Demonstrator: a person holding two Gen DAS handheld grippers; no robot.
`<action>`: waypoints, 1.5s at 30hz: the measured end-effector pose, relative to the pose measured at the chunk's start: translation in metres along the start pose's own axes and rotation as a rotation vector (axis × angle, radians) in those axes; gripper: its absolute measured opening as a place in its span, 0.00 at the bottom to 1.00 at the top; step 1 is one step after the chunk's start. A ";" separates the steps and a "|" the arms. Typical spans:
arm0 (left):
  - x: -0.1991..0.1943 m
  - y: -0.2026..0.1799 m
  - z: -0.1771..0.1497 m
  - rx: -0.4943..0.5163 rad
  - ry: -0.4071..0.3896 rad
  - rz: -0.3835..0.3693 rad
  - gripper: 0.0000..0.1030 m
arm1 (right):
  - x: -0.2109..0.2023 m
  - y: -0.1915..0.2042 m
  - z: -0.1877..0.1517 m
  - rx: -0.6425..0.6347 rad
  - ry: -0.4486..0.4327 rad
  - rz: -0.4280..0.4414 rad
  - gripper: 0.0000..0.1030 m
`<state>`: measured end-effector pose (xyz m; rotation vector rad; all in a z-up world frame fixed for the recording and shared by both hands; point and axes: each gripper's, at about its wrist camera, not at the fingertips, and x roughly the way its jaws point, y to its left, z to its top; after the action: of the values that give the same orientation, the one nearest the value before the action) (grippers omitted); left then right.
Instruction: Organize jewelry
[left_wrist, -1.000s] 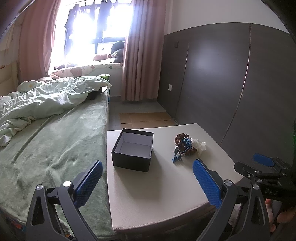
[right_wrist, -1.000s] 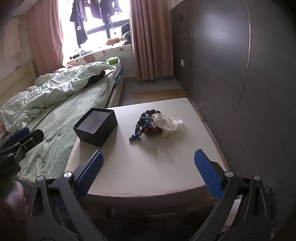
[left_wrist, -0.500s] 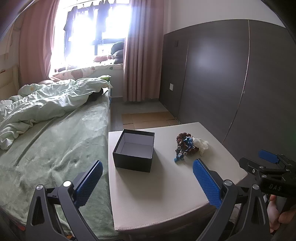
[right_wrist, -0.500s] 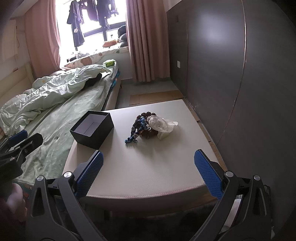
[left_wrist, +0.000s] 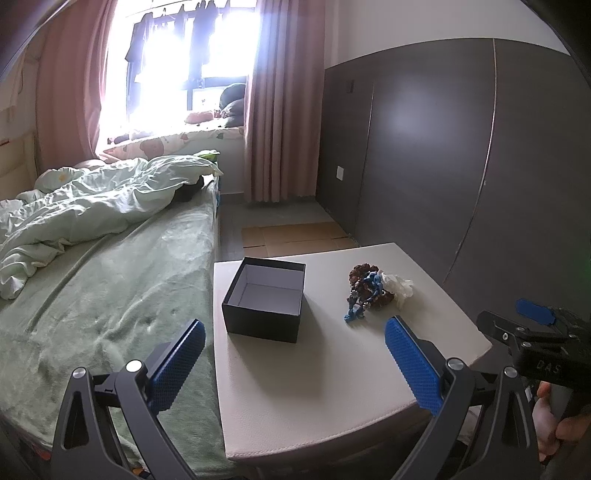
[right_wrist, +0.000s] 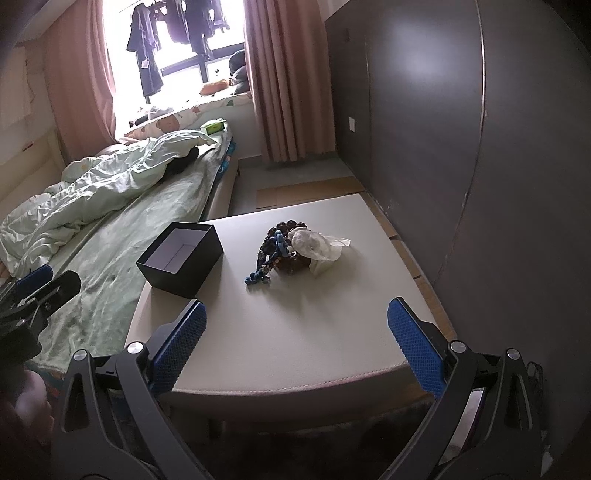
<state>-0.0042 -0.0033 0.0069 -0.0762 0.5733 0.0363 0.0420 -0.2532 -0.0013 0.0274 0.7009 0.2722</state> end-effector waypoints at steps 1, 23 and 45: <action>-0.001 0.000 0.000 -0.002 0.000 -0.004 0.92 | 0.000 0.000 0.000 0.002 -0.001 -0.001 0.95; 0.012 -0.003 0.008 -0.017 0.010 -0.059 0.92 | 0.009 -0.009 0.004 0.055 0.022 0.054 0.95; 0.098 -0.027 0.067 -0.025 0.152 -0.198 0.61 | 0.104 -0.075 0.075 0.307 0.257 0.151 0.69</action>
<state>0.1152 -0.0233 0.0114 -0.1612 0.7145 -0.1563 0.1832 -0.2936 -0.0183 0.3441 0.9937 0.3137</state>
